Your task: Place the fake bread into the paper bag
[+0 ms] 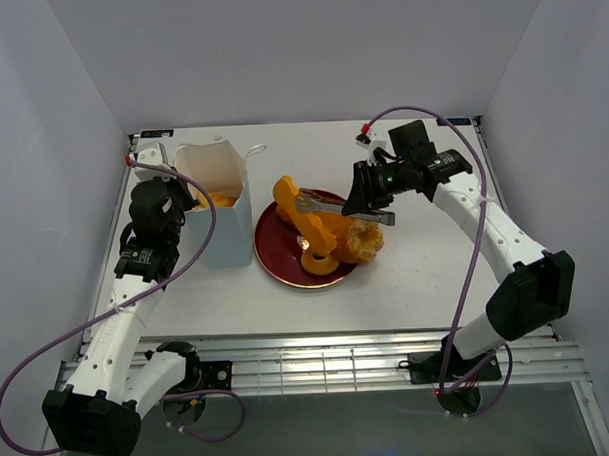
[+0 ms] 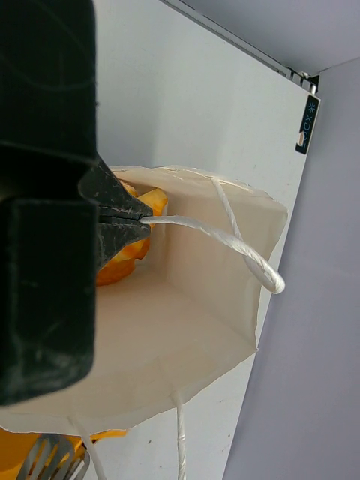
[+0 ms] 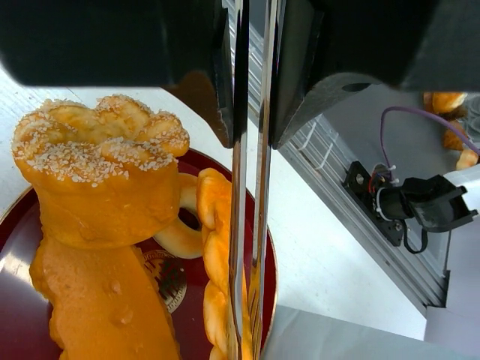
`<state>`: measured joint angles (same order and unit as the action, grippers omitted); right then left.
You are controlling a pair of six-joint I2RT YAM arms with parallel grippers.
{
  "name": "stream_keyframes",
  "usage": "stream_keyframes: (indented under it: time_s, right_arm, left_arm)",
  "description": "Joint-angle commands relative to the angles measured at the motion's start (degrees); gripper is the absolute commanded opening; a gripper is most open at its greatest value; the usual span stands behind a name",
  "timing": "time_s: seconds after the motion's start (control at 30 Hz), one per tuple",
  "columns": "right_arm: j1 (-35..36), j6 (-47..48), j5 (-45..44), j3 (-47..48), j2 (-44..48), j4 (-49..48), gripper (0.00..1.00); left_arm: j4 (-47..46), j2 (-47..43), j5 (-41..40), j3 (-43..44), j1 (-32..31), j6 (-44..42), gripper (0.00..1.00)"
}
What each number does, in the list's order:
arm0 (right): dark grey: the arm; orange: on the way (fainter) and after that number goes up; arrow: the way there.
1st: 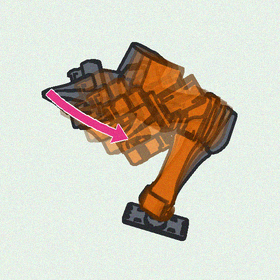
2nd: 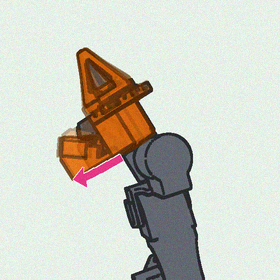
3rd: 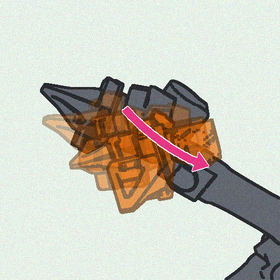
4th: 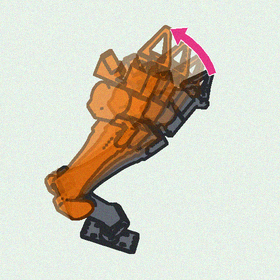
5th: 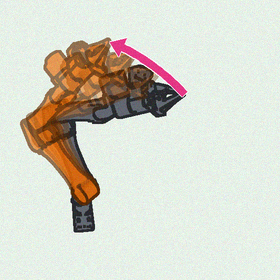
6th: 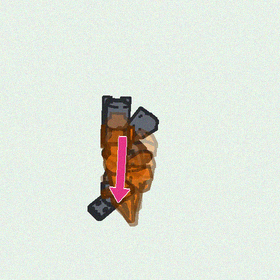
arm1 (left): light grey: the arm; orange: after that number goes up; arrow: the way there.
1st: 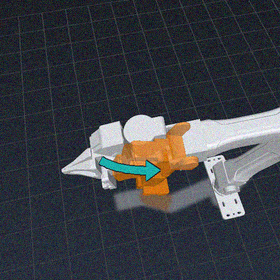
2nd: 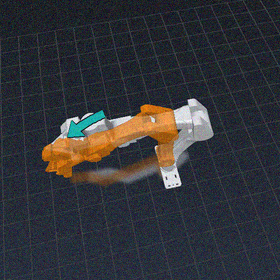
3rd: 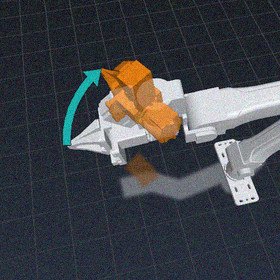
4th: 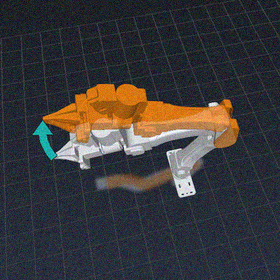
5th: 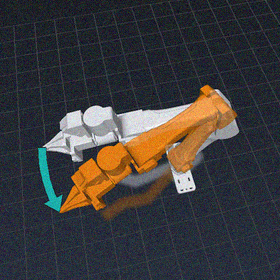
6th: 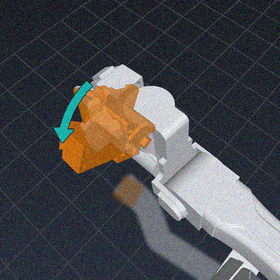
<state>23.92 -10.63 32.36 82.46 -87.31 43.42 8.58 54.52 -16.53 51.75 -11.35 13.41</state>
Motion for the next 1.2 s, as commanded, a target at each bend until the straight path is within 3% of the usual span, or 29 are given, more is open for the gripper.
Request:
stream_keyframes:
  time_s: [0.0, 0.4, 0.57, 0.87, 1.17]
  right_arm:
    - [0.0, -1.4, 1.5, 4.1, 5.1, -2.5, 0.08]
    - [0.0, -7.6, -7.0, 6.5, 17.1, -11.0, 0.08]
    - [0.1, -8.6, -7.4, 9.8, 17.8, -16.2, 0.08]
    - [3.8, -15.4, -3.7, 11.3, 15.1, -36.0, 0.08]
    - [15.1, -13.7, -10.7, 20.9, 4.8, -41.7, 0.08]
  left_arm:
    - [-0.4, -1.5, -0.7, 1.0, 0.2, 0.3, 0.0]
    - [-0.5, -1.6, -1.2, 0.8, 0.2, 0.7, 0.0]
    - [-0.5, -1.7, -1.1, 0.7, 0.3, 0.9, 0.0]
    - [-0.4, -1.3, -1.0, 1.0, 0.2, 1.0, 0.0]
    - [-0.3, -1.3, -0.7, 1.0, 0.3, 0.9, 0.0]
